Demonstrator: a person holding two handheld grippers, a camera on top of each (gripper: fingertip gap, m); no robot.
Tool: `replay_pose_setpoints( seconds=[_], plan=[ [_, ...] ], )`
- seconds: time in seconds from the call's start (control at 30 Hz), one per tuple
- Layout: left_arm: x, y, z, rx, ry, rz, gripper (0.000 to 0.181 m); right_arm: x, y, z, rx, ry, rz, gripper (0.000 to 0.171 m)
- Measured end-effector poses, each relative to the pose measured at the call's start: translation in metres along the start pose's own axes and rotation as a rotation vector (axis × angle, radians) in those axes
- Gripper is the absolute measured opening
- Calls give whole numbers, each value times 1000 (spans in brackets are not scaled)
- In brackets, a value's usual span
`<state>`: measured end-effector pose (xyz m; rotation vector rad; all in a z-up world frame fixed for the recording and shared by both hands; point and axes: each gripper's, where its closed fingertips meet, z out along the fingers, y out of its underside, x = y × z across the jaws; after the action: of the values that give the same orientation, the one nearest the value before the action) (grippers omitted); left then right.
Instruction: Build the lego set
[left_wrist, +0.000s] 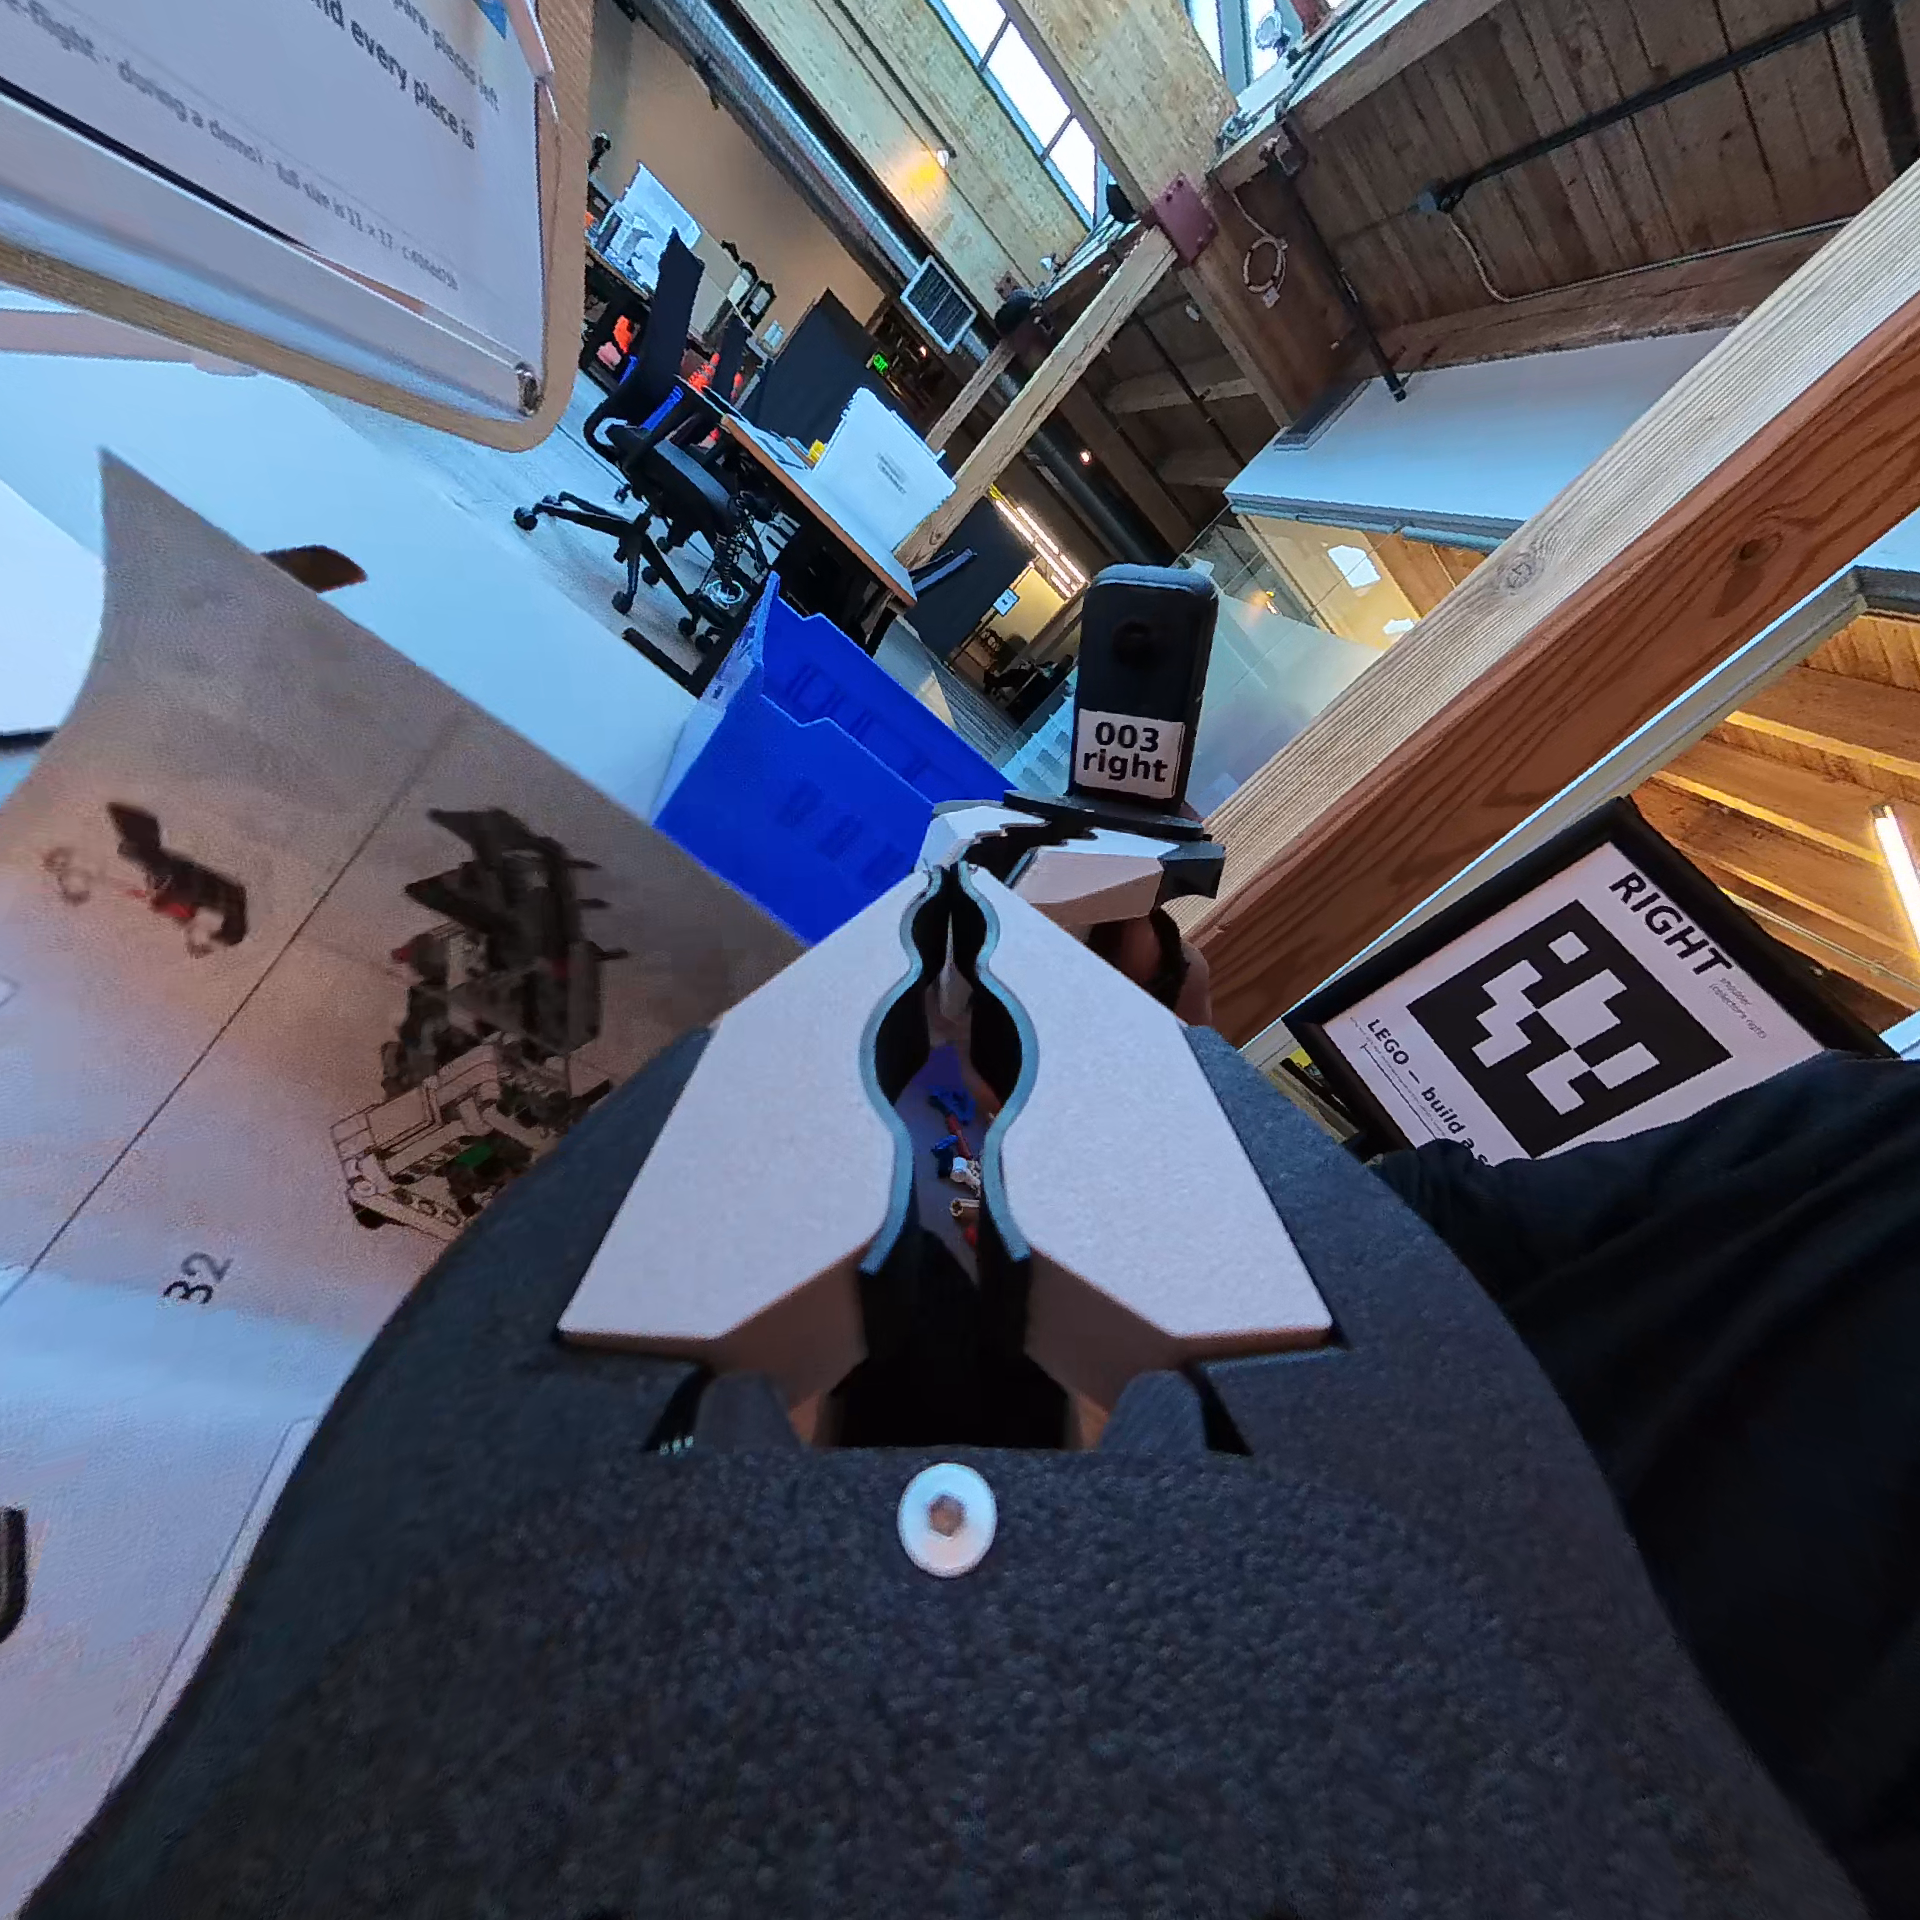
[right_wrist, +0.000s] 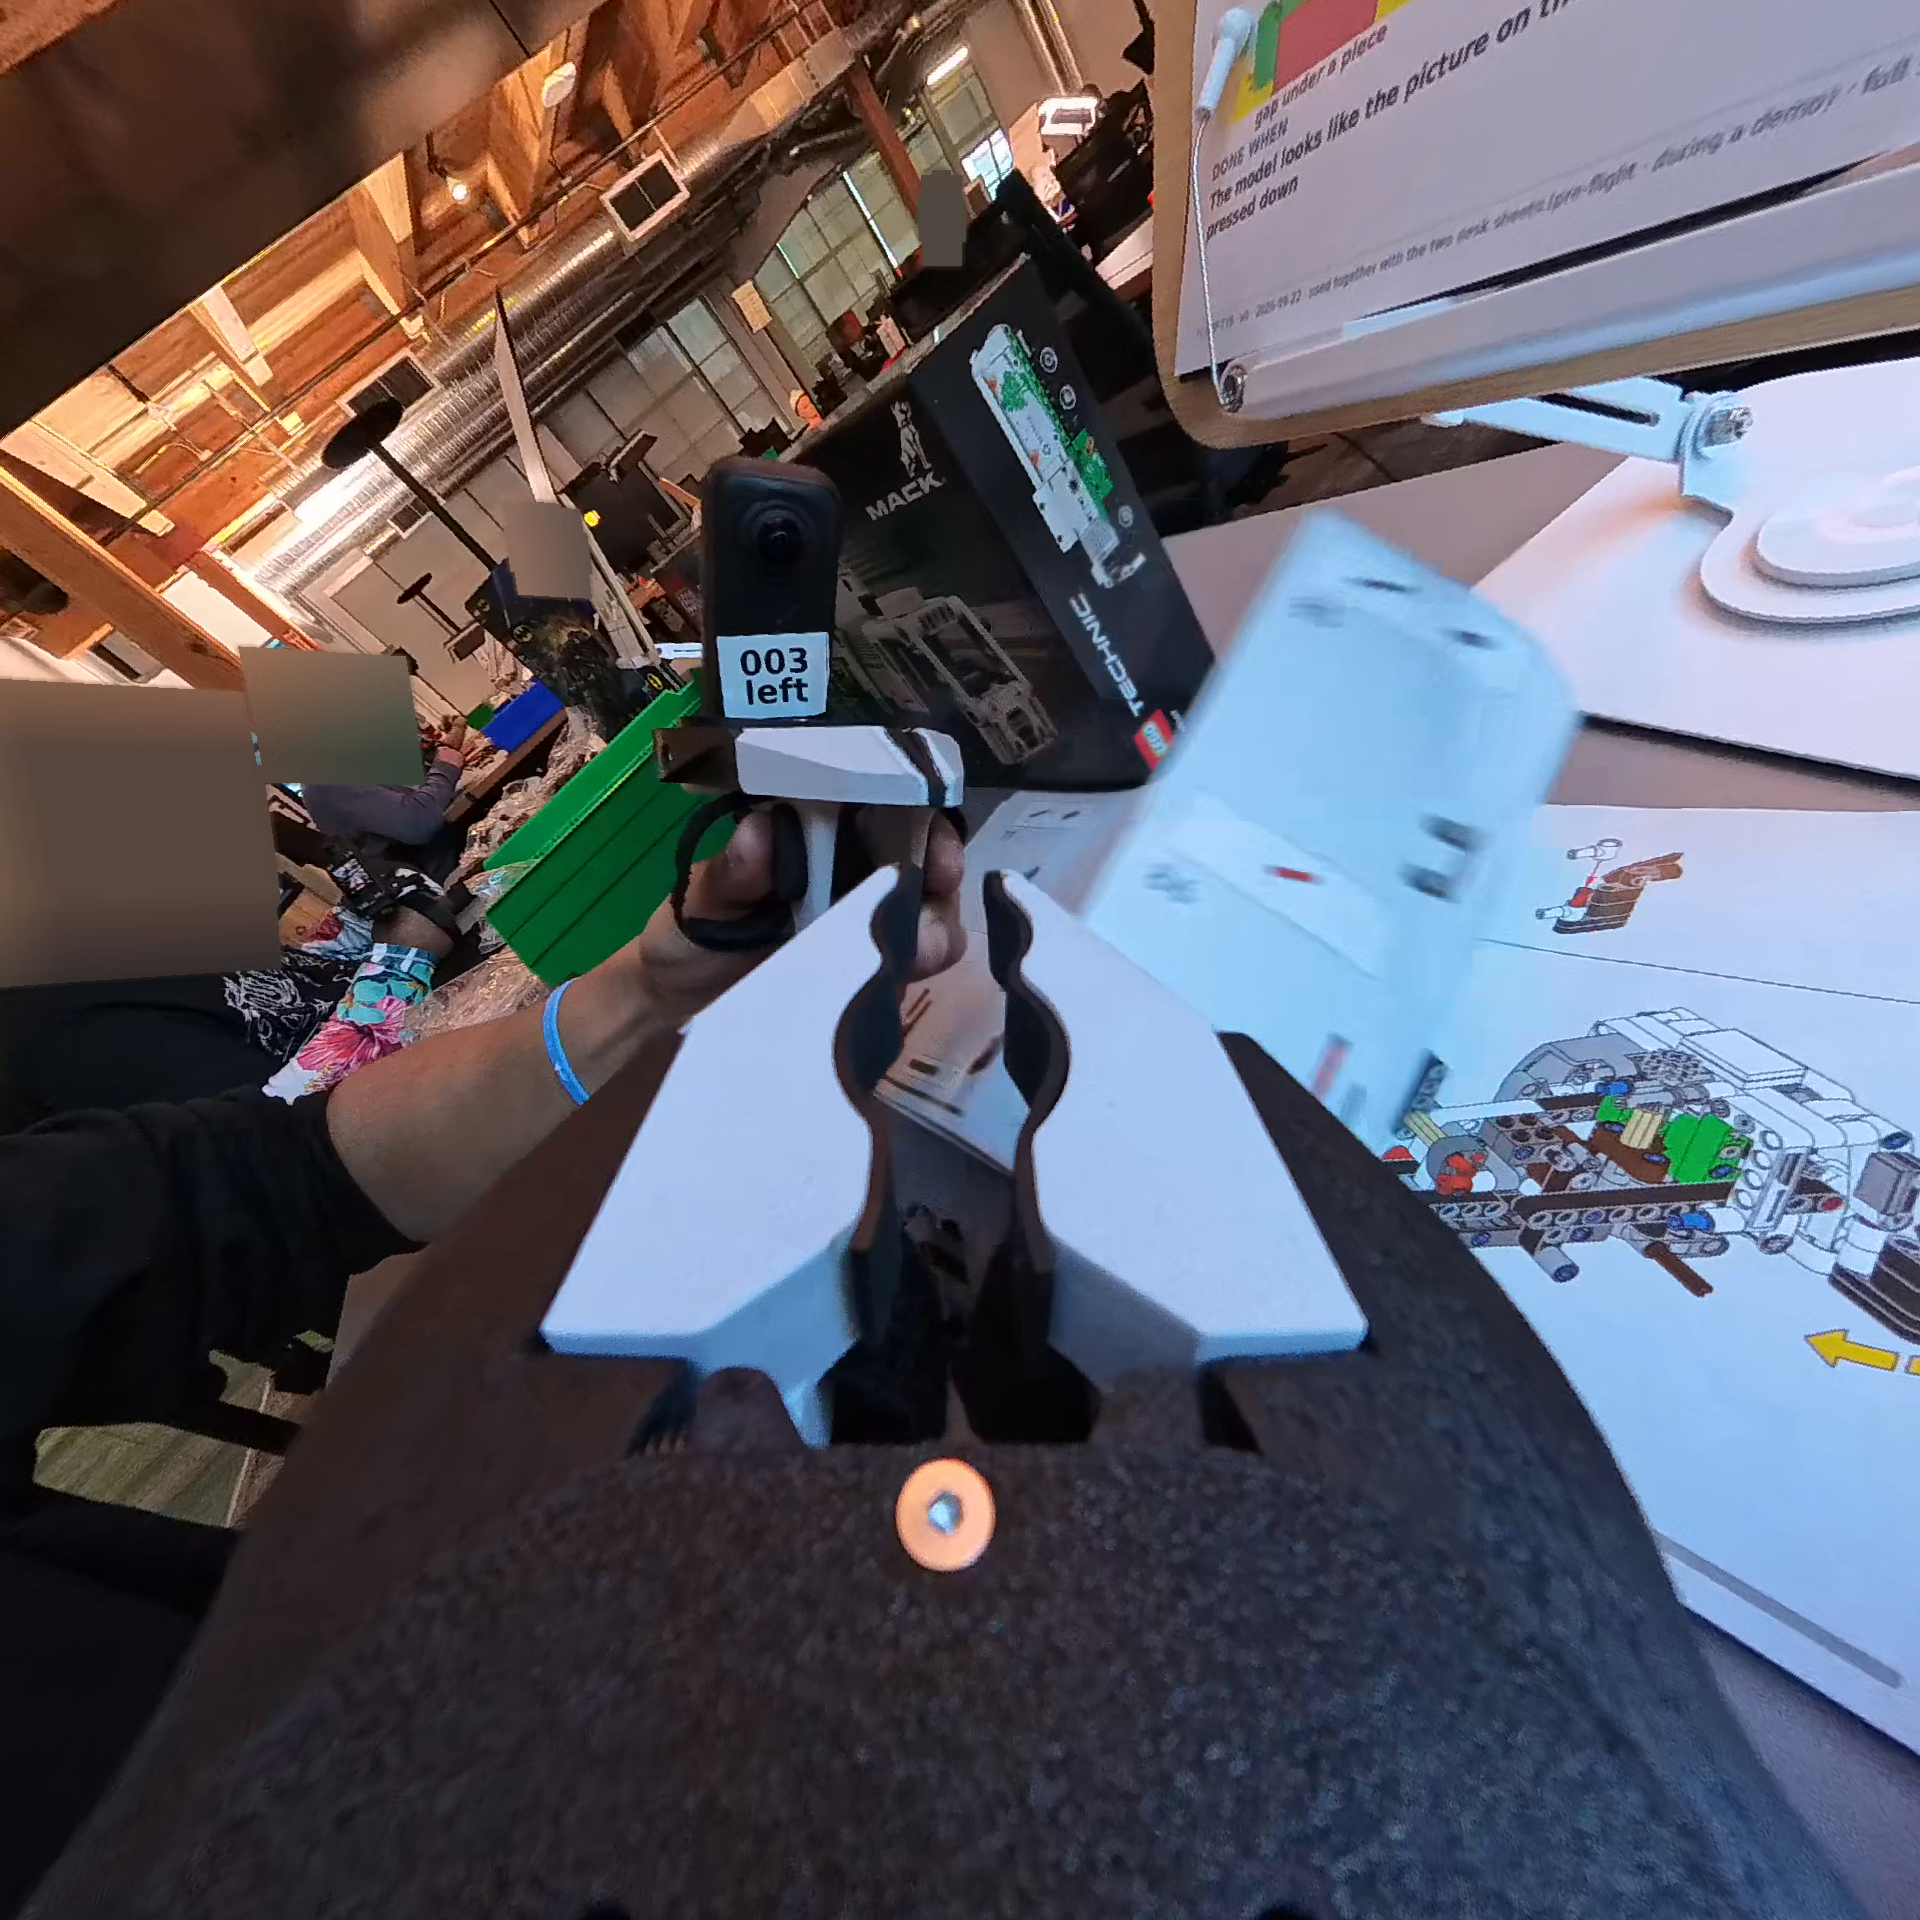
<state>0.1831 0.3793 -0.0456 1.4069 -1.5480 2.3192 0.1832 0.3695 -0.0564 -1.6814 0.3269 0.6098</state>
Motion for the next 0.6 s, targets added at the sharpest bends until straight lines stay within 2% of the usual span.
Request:
replay_pose_setpoints(
  seconds=[0.1,0.17,0.27,0.37,0.4,0.43,0.5,0.6],
  plan=[
    [-1,1,1,-3,-5,-2,0,2,1,0,-11,14,-4,16],
    [-8,4,2,-17,-48,-3,0,12,-4,-6,-2,94,-38,18],
    [-36,23,2,-142,-258,80,0,9,-12,-18,-24,195,-143,24],
    [-65,47,-1,-411,-542,437,26,2,-16,-30,-72,319,-277,25],
    [-67,51,2,-478,-577,541,35,0,-18,-33,-80,355,-319,25],
    [-66,58,6,-547,-571,608,50,-2,-22,-38,-78,388,-349,25],
    [-75,72,12,-681,-585,667,66,-8,-32,-46,-52,409,-376,24],
    [-87,94,15,-824,-560,678,74,-14,-44,-58,0,401,-364,23]
  ],
)
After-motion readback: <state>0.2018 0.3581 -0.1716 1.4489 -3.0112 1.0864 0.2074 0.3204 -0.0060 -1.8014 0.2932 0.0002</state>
